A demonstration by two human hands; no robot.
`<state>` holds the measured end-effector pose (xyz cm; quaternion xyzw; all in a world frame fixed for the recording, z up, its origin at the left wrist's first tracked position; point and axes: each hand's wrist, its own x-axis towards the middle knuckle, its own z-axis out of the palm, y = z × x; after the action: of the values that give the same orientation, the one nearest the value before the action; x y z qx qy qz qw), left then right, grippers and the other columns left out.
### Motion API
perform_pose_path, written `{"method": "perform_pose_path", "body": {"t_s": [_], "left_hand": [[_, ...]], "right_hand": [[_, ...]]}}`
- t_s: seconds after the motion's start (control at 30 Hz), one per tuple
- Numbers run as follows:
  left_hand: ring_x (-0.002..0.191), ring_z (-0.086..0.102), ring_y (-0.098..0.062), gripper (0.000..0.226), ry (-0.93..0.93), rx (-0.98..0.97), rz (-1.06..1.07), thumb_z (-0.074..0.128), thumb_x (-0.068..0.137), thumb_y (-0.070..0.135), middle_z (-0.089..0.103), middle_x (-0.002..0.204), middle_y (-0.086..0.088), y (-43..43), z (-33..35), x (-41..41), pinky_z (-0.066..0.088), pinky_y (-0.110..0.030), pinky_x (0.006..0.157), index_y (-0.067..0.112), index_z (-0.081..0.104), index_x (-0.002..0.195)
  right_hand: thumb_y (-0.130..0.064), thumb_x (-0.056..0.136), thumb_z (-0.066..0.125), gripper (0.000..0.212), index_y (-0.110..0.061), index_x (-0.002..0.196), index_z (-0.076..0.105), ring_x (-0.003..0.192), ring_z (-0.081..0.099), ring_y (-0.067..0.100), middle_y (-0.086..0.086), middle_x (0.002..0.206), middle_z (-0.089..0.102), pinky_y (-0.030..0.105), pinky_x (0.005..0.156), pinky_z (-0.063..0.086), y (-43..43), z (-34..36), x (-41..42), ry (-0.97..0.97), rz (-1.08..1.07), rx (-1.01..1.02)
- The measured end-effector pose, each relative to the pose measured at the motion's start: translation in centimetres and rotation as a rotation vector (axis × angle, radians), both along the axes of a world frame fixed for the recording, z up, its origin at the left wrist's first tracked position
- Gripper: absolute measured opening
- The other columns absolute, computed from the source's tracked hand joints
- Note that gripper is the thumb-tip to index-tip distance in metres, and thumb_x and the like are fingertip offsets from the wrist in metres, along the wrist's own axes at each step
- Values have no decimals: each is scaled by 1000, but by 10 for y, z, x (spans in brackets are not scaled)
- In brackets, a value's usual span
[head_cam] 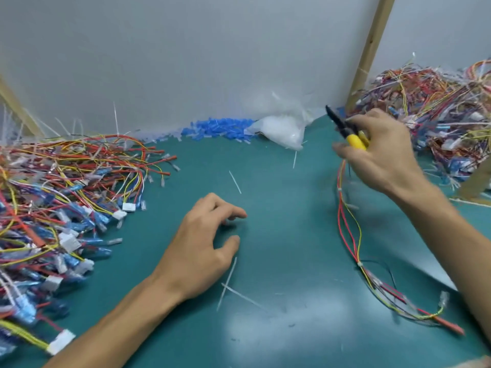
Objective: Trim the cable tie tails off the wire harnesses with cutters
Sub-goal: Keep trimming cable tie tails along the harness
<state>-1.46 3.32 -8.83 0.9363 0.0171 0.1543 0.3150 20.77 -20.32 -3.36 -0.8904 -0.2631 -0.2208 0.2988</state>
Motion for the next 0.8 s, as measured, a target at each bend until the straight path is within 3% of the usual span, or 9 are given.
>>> {"method": "perform_pose_path", "body": {"t_s": [0.1, 0.17, 0.23, 0.3, 0.47, 0.6, 0.7, 0.8], "left_hand": [[133, 33, -8, 66, 190, 242, -85, 47, 90, 64, 33, 137, 14, 0, -4, -2, 26, -31, 115, 39, 39, 150], [137, 24, -10, 69, 219, 347, -145, 36, 93, 72, 23, 146, 15, -2, -8, -3, 22, -29, 118, 44, 25, 155], [134, 27, -4, 59, 171, 284, -171, 38, 98, 67, 27, 144, 19, -3, -9, -3, 23, -24, 114, 44, 30, 152], [130, 35, 1, 48, 110, 164, -129, 47, 100, 57, 38, 134, 22, -2, -6, 0, 26, -22, 110, 39, 44, 144], [119, 56, -4, 31, -13, -44, 19, 71, 96, 17, 57, 118, 14, 3, -3, 3, 41, -23, 105, 26, 65, 125], [115, 58, -2, 33, -39, -26, 33, 74, 91, 10, 60, 113, 15, 4, -5, 4, 41, -13, 99, 27, 67, 119], [114, 59, -1, 34, -40, -30, 18, 75, 91, 9, 59, 112, 17, 3, -6, 5, 40, -12, 98, 28, 68, 117], [114, 59, -2, 32, -38, -31, 19, 74, 91, 9, 59, 112, 16, 3, -5, 5, 42, -15, 99, 28, 68, 116]], "right_hand": [[-17, 83, 80, 14, -9, 90, 70, 77, 53, 27, 8, 87, 57, 35, 69, 35, 20, -8, -26, -17, 213, 10], [-23, 84, 77, 13, -16, 88, 68, 74, 51, 20, -1, 84, 55, 31, 67, 36, 30, -18, -42, 17, 374, -60], [-31, 88, 76, 12, -24, 91, 67, 79, 52, 18, -7, 90, 53, 36, 70, 42, 37, -30, -51, 84, 468, -206], [-41, 91, 69, 14, -29, 92, 63, 85, 53, 20, -8, 99, 47, 40, 71, 45, 38, -40, -52, 132, 417, -340], [-41, 96, 61, 24, -19, 102, 54, 104, 45, 34, 4, 107, 33, 42, 78, 43, 22, -41, -23, 123, -56, -451], [-37, 98, 59, 34, -8, 113, 51, 116, 43, 45, 23, 123, 39, 50, 90, 43, 7, -37, 0, 175, -332, -515], [-28, 95, 63, 27, -8, 109, 53, 114, 47, 47, 23, 123, 45, 46, 85, 40, 0, -35, 12, 347, -287, -460], [-14, 86, 68, 18, -12, 96, 53, 96, 50, 39, 11, 112, 53, 40, 75, 37, 3, -32, 12, 254, -102, -354]]}}
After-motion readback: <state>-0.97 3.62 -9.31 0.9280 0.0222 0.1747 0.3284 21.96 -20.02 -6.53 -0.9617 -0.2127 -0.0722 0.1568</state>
